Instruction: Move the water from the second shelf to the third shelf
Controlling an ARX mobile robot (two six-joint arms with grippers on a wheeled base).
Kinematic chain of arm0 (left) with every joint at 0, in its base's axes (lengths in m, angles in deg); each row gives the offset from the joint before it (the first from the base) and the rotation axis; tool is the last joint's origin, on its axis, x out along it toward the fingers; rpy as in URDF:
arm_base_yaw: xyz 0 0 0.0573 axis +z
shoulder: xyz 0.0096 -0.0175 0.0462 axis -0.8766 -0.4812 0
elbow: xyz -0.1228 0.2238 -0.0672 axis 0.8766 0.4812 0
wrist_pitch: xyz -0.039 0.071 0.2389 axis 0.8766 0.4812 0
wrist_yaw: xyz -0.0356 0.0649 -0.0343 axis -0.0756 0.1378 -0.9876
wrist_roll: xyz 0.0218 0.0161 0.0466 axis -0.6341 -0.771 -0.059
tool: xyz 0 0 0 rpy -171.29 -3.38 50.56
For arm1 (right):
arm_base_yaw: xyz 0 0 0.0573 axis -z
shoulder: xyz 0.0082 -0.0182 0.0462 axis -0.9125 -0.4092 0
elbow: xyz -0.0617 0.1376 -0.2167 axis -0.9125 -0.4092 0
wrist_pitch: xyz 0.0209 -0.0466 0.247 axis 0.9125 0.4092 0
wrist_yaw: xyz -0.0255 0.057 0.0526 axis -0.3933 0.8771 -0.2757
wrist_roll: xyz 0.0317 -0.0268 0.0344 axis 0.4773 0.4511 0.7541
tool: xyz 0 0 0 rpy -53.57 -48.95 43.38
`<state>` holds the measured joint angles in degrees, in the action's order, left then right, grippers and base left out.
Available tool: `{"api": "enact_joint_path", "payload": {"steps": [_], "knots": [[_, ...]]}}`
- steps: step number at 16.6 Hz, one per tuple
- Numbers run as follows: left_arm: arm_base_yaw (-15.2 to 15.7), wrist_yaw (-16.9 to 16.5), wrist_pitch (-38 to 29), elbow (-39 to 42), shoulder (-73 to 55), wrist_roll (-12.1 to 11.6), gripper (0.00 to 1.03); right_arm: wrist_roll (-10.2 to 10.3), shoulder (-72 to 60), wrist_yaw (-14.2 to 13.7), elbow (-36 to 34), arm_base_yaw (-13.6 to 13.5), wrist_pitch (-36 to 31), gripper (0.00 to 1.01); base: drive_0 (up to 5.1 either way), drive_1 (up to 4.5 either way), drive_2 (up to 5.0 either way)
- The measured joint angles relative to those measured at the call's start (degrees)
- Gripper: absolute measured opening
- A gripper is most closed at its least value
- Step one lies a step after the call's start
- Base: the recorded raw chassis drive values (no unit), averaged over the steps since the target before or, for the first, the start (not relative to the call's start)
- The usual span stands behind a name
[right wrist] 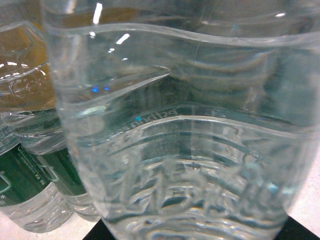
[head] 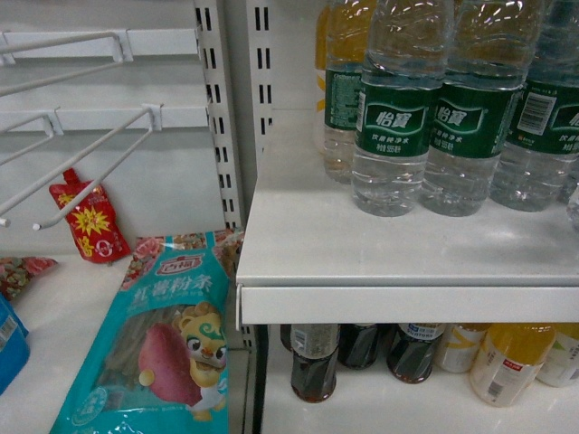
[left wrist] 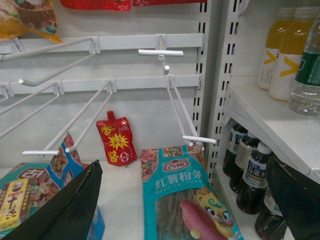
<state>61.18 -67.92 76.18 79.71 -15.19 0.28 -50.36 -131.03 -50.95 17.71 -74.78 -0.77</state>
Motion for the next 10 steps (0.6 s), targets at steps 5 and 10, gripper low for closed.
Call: {"api": "enact_joint_path", "payload": {"steps": [5, 10], "knots": [[0.00, -0.02, 0.00, 0.00, 0.00, 0.00, 0.98, -0.11, -3.85, -0.63, 1.14, -0.83, 0.26, 0.39, 0.0, 0.00, 0.0], [0.00, -0.02, 0.02, 0.00, 0.00, 0.00, 0.98, 0.04, -6.23, -1.22, 3.08, -1.01, 0.22, 0.39, 0.0, 0.00, 0.0]]}}
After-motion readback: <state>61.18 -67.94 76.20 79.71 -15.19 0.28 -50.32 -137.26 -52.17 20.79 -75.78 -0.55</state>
